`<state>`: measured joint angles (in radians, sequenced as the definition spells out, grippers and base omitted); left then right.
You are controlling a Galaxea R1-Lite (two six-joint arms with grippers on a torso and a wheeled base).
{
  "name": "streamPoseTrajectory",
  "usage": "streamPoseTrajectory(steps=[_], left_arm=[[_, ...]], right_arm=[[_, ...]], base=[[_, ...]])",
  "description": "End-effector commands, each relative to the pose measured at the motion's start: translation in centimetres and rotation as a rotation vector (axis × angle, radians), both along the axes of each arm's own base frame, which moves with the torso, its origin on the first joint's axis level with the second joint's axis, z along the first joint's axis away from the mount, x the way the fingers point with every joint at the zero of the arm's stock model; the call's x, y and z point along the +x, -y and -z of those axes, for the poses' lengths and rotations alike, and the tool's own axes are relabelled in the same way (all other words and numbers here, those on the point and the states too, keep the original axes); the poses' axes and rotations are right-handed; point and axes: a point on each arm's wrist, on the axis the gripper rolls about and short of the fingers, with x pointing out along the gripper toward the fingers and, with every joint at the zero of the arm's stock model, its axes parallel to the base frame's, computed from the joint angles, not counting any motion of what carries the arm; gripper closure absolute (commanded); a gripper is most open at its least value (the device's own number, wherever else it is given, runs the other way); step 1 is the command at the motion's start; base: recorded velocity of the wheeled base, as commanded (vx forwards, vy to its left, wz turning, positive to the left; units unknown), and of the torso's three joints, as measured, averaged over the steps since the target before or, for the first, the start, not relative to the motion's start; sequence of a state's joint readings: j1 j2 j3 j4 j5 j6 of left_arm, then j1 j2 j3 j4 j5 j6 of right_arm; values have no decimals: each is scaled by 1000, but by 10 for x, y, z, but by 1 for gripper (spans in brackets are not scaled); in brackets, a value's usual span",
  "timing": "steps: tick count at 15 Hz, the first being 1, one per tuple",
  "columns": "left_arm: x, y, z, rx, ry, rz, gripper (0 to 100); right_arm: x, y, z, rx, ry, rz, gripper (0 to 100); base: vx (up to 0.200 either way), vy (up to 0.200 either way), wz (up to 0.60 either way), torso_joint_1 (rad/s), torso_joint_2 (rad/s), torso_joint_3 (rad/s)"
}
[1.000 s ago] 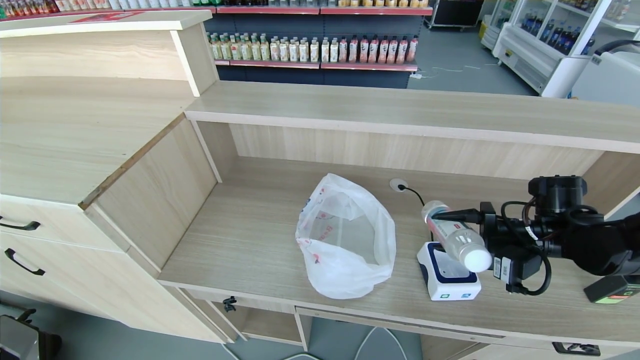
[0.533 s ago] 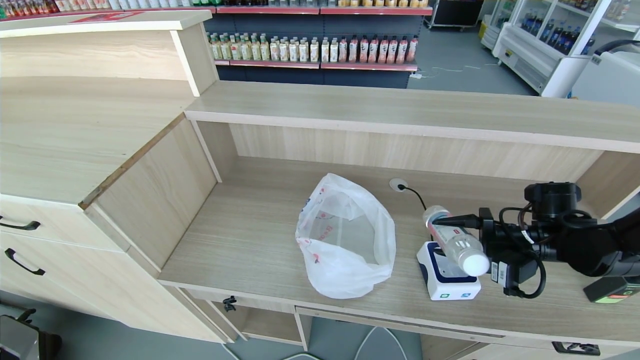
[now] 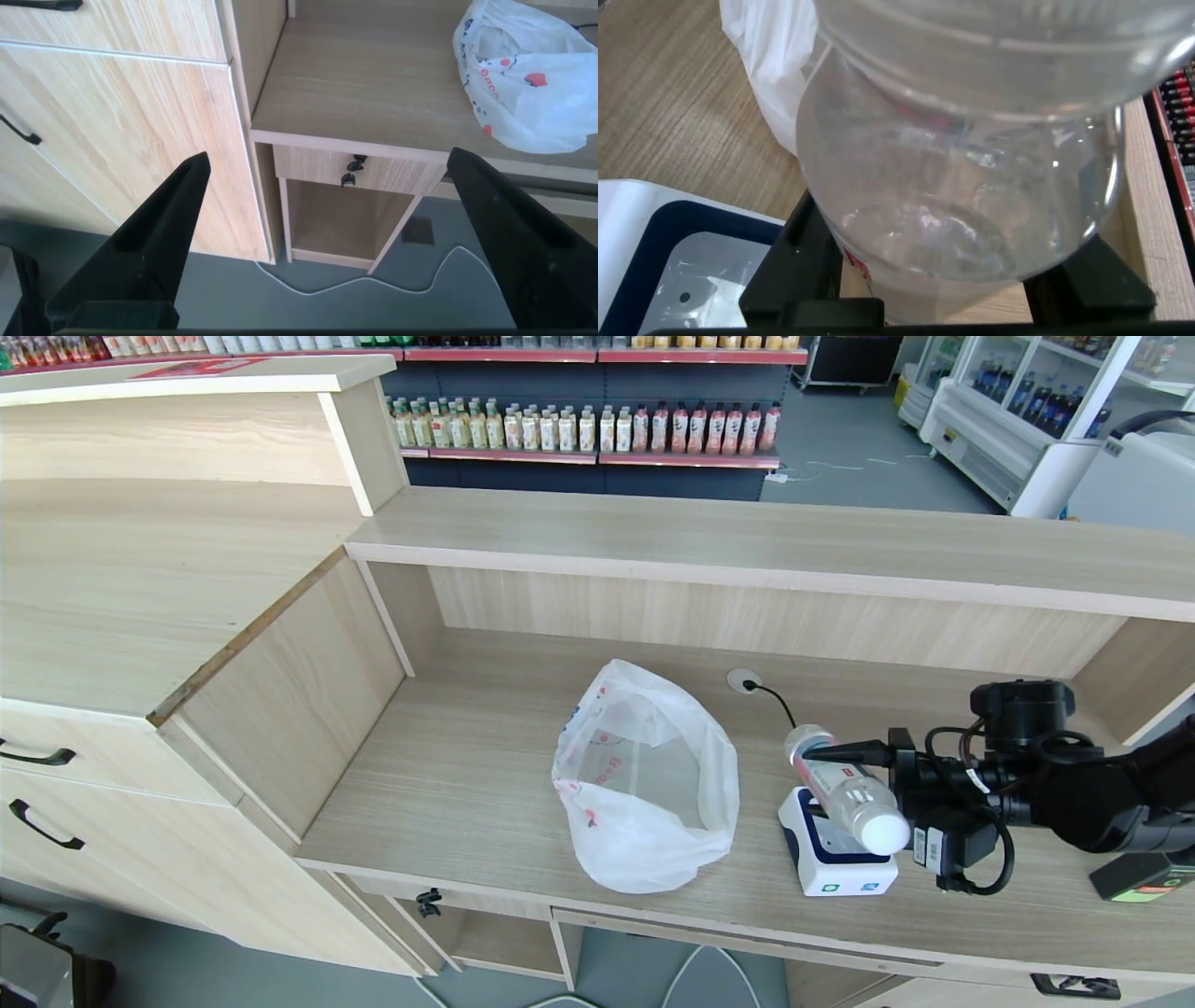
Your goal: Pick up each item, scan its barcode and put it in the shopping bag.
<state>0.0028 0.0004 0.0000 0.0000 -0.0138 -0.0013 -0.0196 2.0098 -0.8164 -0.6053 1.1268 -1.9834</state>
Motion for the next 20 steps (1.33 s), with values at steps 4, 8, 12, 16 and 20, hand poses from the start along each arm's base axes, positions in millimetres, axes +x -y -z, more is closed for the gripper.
streamPoseTrajectory(steps=[4, 8, 12, 16, 20], left_arm=[[0, 0, 0, 0, 0, 0, 0], [0, 0, 0, 0, 0, 0, 0], [0, 0, 0, 0, 0, 1, 0], [0, 0, 0, 0, 0, 0, 0], [0, 0, 0, 0, 0, 0, 0]], right_arm=[[0, 0, -1, 0, -2, 1, 100], [-27, -1, -41, 43, -159, 30, 100], [-85, -1, -111, 233, -449, 148, 100], [-107, 12, -143, 402, -603, 338, 100], [-112, 13, -161, 693, -768, 702, 100]], base=[[0, 0, 0, 0, 0, 0], [0, 0, 0, 0, 0, 0], [0, 0, 0, 0, 0, 0], [0, 0, 0, 0, 0, 0], [0, 0, 0, 0, 0, 0]])
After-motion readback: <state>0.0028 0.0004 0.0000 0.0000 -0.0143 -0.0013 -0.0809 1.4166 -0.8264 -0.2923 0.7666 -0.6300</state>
